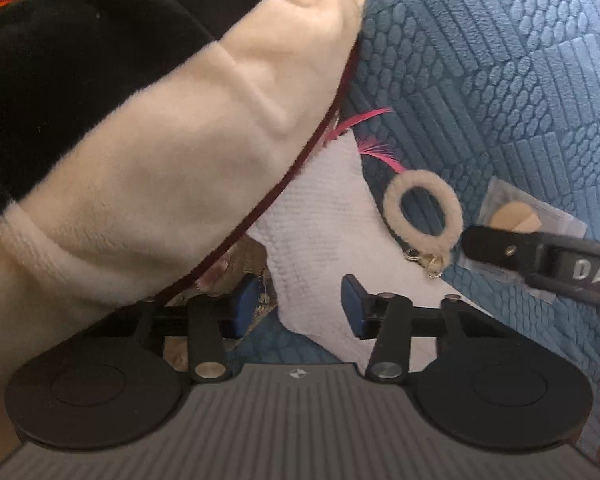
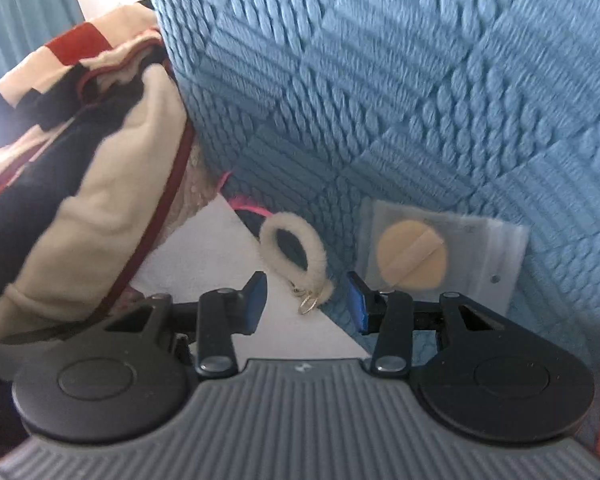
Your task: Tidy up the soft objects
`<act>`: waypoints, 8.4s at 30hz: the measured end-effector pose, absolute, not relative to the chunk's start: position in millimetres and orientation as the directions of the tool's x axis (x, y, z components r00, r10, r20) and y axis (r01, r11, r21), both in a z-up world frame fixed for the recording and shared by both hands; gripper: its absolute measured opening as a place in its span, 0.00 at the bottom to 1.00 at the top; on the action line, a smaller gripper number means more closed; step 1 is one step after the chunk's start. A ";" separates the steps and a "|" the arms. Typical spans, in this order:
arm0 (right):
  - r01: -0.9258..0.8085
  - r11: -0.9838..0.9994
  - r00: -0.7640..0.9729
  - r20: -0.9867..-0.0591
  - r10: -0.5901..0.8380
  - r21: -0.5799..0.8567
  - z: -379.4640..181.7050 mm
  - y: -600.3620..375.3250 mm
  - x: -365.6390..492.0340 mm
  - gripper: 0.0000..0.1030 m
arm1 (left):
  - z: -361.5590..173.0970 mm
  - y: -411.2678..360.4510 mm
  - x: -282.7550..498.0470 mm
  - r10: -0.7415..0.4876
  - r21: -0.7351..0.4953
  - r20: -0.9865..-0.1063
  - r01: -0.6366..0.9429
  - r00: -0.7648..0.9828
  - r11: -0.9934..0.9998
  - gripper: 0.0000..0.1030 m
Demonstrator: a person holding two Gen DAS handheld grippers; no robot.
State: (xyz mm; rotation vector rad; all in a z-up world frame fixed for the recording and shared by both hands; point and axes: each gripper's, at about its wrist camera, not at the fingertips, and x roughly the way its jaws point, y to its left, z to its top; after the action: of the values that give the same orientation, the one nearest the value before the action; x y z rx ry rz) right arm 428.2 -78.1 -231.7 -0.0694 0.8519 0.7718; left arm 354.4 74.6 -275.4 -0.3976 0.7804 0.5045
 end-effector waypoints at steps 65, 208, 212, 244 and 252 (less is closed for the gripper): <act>-0.625 0.780 0.519 -0.744 0.421 0.006 -218.9 -88.0 395.9 0.10 | -263.8 55.1 309.0 0.079 -0.372 -0.687 -0.442 0.722 0.816 0.06; -0.276 0.961 0.737 -0.636 0.226 0.022 -13.2 -386.7 250.7 0.10 | -35.7 -168.8 250.5 -0.265 -0.452 -0.530 -0.003 0.806 0.892 0.07; -0.255 0.967 0.722 -0.661 0.205 0.021 -28.4 -408.3 254.6 0.10 | -48.7 -196.9 265.0 -0.281 -0.436 -0.550 0.016 0.786 0.900 0.07; -0.138 0.989 0.566 -0.815 0.122 0.052 -122.7 -463.2 279.0 0.50 | -120.6 -256.1 300.5 -0.305 -0.347 -0.699 0.066 0.647 0.935 0.56; -0.158 0.986 0.631 -0.764 0.138 0.048 -84.7 -453.6 268.8 0.50 | -83.8 -244.2 285.2 -0.290 -0.321 -0.647 0.094 0.705 0.943 0.56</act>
State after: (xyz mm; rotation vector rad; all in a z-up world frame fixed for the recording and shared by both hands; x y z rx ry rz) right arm 268.8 -453.6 -84.7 -0.0244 0.8720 0.1698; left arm 285.2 -244.2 -83.8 -0.2738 0.7605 -0.2165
